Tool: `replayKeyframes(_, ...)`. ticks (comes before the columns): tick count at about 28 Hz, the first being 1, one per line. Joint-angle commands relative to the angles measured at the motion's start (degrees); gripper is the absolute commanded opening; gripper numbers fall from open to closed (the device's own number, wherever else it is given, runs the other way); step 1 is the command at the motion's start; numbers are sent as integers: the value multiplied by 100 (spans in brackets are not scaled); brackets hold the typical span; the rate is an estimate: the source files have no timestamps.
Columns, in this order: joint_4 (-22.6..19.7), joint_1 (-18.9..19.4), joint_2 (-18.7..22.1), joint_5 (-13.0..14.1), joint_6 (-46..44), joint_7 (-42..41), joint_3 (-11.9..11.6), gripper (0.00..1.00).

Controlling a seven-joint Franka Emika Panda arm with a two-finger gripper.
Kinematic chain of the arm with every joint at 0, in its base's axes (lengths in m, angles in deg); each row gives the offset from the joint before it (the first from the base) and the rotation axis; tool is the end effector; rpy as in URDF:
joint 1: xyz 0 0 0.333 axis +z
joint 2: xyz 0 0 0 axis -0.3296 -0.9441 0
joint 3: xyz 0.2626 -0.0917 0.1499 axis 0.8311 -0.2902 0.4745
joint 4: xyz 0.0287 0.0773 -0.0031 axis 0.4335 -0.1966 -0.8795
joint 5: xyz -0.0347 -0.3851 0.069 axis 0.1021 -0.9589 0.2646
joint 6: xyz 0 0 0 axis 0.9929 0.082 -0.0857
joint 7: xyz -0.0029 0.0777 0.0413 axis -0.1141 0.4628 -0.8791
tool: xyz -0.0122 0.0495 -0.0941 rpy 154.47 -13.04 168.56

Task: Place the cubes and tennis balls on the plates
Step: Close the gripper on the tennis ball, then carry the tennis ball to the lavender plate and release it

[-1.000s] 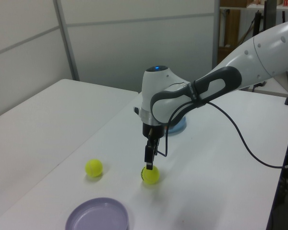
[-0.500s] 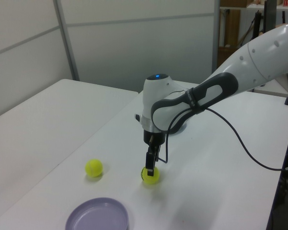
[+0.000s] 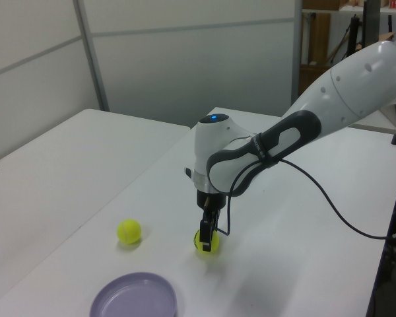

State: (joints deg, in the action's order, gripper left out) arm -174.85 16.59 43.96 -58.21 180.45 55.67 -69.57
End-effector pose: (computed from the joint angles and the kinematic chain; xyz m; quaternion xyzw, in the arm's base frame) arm 0.5882 0.1545 0.3194 -0.9656 -0.2511 -0.0258 0.0625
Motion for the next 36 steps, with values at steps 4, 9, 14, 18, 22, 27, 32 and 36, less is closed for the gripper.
replayKeyframes(4,-86,81,-13,-169,213,158,-15,43)
replayKeyframes(9,-68,117,66,-213,169,167,12,12)
replayKeyframes(14,28,169,531,-213,-120,176,178,12)
replayKeyframes(18,388,406,664,-186,-358,377,363,12)
replayKeyframes(22,862,739,532,-239,-367,747,460,12)
replayKeyframes(27,1205,1153,269,-458,-367,914,460,12)
replayKeyframes(32,1487,1496,-249,-1213,-350,1423,469,12)
replayKeyframes(36,1505,1681,-505,-1566,-332,1635,469,12)
